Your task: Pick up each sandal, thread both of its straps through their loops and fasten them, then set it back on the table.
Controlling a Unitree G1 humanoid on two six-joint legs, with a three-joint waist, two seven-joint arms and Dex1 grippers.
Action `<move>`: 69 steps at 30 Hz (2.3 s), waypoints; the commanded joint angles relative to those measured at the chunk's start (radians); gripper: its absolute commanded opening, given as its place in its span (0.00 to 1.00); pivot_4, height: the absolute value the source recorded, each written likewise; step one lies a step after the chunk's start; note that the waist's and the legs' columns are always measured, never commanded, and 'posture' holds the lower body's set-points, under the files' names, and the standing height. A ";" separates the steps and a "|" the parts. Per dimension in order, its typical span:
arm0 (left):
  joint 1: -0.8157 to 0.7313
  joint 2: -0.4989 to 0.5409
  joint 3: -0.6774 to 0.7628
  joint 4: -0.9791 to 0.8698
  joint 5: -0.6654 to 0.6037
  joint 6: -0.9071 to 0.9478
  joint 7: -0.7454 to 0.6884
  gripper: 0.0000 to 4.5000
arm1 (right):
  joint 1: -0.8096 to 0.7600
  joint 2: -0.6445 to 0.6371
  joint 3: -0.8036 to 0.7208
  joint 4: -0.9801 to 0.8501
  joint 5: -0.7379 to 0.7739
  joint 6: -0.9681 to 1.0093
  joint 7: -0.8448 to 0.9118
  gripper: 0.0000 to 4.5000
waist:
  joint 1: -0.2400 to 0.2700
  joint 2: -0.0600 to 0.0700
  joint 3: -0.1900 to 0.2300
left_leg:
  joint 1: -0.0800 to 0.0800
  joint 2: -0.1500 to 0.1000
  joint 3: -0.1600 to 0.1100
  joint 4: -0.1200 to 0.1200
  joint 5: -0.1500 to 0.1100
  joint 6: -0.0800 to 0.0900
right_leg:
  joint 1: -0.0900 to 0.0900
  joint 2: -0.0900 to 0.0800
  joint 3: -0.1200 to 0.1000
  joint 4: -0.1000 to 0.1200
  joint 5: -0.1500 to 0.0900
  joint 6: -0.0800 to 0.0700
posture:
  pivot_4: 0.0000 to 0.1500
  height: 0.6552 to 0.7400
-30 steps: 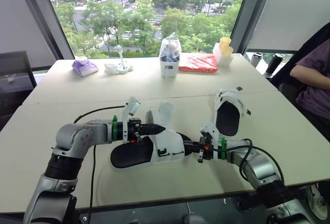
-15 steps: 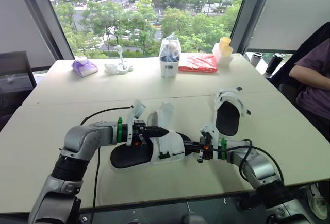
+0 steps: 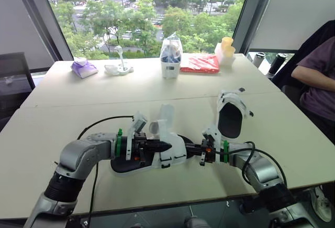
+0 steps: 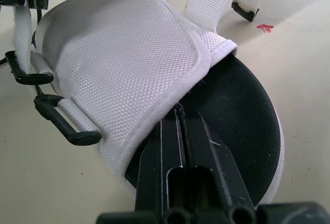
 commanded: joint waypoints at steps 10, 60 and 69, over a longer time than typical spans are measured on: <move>0.170 0.045 0.144 -0.252 -0.026 -0.079 0.105 0.66 | 0.017 -0.016 0.020 0.089 -0.057 0.038 -0.032 0.00 | 0.000 0.001 0.000 | 0.000 0.003 0.000 -0.005 0.000 0.000 | 0.000 0.000 -0.001 -0.010 0.000 0.000 | 1.00 1.00; 0.208 0.039 -0.113 -0.178 0.091 -0.042 0.091 0.29 | -0.008 -0.004 0.031 0.131 -0.071 0.030 -0.028 0.00 | 0.025 0.001 -0.004 | 0.000 0.013 0.017 -0.004 0.002 0.003 | -0.006 -0.007 -0.017 -0.021 0.005 -0.008 | 1.00 1.00; 0.183 -0.010 -0.146 -0.143 0.110 -0.051 0.087 0.83 | -0.011 -0.007 0.037 0.134 -0.071 0.028 -0.026 0.00 | 0.026 0.001 -0.004 | 0.000 0.014 0.018 -0.003 0.002 0.004 | -0.007 -0.006 -0.017 -0.016 0.005 -0.008 | 1.00 1.00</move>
